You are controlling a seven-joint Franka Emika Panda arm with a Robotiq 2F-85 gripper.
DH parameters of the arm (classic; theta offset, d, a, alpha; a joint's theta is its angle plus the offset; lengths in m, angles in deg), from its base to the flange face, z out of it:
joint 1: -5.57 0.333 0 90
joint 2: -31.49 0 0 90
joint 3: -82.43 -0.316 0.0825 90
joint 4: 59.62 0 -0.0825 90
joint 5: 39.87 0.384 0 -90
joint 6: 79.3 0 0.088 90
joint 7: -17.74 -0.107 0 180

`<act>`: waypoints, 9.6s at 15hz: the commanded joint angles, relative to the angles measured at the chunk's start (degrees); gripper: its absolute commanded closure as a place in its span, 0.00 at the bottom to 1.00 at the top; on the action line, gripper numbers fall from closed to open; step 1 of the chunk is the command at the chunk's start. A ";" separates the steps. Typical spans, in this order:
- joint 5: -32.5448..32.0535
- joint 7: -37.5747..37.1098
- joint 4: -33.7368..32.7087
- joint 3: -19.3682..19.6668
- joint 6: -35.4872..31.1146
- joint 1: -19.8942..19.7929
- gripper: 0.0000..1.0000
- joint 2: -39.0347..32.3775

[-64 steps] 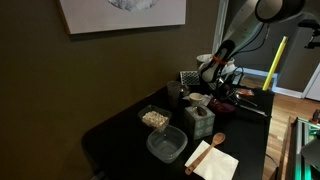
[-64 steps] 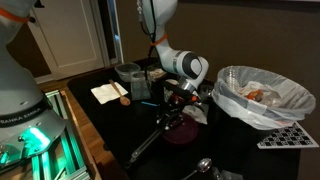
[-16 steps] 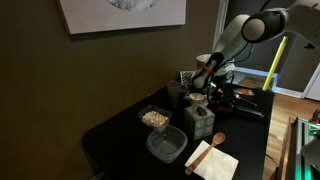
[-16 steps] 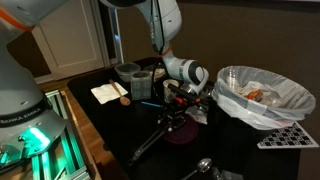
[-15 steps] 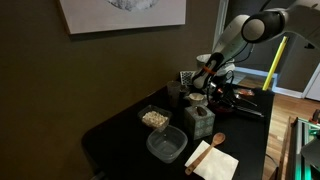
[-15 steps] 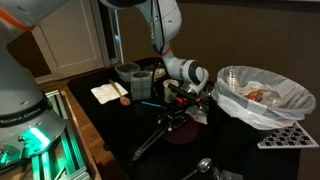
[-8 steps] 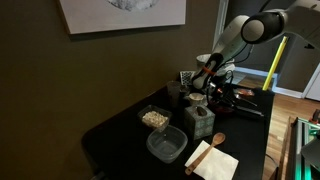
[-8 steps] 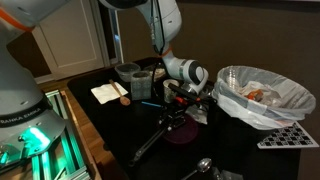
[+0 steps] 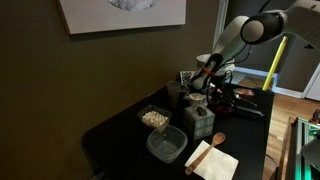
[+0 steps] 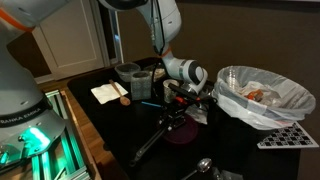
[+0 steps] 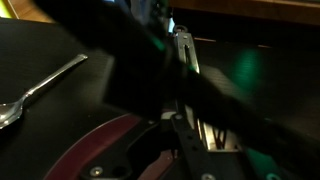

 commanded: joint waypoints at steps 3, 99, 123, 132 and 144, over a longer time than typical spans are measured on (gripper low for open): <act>-0.97 0.70 -0.79 -0.73 0.59 0.28 0.93 -0.58; 23.14 -50.19 4.87 9.40 -4.85 -6.14 0.93 41.53; 20.50 -31.84 -27.14 7.37 11.73 -8.85 0.93 16.66; 18.96 -22.32 -42.92 7.97 27.88 -11.09 0.93 5.46; 18.38 -23.65 -53.56 6.39 32.17 -14.09 0.81 -2.66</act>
